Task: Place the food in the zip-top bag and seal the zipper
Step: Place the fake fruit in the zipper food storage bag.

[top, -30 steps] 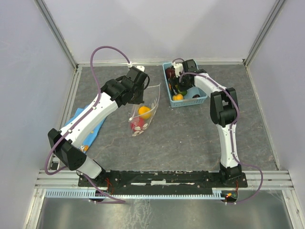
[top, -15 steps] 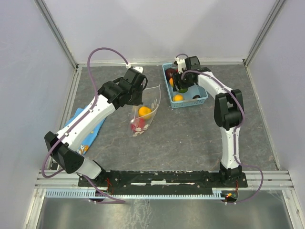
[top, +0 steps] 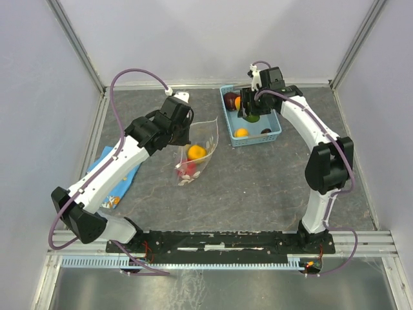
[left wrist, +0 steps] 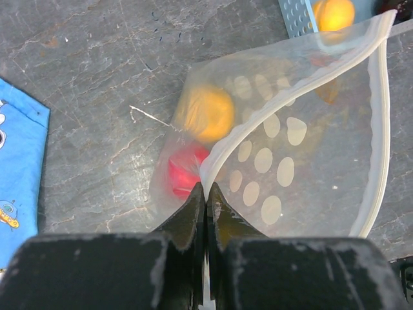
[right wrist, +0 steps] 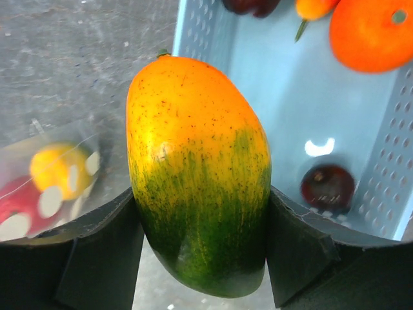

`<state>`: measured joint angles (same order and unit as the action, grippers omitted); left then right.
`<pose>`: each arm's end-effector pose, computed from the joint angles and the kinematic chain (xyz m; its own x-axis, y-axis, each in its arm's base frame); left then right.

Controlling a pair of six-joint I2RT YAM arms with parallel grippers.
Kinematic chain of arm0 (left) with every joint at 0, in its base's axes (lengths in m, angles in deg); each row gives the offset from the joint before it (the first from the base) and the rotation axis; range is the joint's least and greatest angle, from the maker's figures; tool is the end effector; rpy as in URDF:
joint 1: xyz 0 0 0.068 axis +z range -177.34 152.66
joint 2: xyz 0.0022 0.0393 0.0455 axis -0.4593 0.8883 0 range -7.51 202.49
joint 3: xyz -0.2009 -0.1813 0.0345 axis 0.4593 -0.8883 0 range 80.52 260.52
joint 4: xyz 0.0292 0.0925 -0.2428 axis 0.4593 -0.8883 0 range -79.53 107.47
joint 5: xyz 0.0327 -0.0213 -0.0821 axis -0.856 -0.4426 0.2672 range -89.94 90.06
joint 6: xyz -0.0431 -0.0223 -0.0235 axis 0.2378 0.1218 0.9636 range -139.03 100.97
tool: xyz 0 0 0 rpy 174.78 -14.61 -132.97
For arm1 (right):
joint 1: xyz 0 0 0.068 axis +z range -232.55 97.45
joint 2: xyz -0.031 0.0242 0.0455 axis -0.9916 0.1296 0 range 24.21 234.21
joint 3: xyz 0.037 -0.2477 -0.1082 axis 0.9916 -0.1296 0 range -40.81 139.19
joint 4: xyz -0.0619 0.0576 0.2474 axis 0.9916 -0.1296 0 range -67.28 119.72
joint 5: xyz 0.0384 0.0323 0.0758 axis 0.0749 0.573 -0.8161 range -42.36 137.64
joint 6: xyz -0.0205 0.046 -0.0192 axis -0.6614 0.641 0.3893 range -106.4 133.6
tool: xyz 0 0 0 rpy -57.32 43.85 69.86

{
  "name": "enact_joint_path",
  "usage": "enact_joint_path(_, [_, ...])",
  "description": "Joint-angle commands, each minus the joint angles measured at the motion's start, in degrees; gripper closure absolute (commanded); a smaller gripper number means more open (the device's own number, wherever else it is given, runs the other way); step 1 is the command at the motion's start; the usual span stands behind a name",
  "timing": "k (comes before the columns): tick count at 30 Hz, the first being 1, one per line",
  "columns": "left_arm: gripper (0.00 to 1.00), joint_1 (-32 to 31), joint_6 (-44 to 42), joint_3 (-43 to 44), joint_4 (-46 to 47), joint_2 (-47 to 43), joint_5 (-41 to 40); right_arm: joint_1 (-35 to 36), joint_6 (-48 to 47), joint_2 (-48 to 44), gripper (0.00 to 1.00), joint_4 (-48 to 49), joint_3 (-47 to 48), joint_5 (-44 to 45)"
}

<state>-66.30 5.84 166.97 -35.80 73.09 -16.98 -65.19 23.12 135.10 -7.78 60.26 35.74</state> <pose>0.2301 -0.1728 0.3791 -0.7074 0.0550 -0.7047 0.1648 0.9823 -0.0888 0.4173 0.1382 0.2974 -0.7623 -0.0689 -0.6436 -0.3036 0.9162 0.2616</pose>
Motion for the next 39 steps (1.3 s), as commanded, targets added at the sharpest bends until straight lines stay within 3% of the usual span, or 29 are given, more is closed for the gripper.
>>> enact_joint_path(1, [0.97, 0.22, -1.98, -0.76, 4.99, -2.63, 1.11, 2.13, 9.17, -6.89, 0.65, -7.87, 0.43, -1.13])
enact_joint_path(17, [0.97, 0.01, -0.7, -3.31, 8.41, -4.23, 4.7, 13.72, 17.46, -21.43, 0.64, -30.52, 8.07, -4.62])
enact_joint_path(30, [0.97, -1.32, 3.72, -7.96, 11.8, -5.86, 5.36, 22.79, 34.17, -22.85, 0.67, -25.32, 4.68, -10.06])
enact_joint_path(39, [0.97, -3.82, 4.78, -7.95, 12.49, -6.64, 1.21, 24.57, 40.12, -20.54, 0.69, -22.03, 0.47, -11.36])
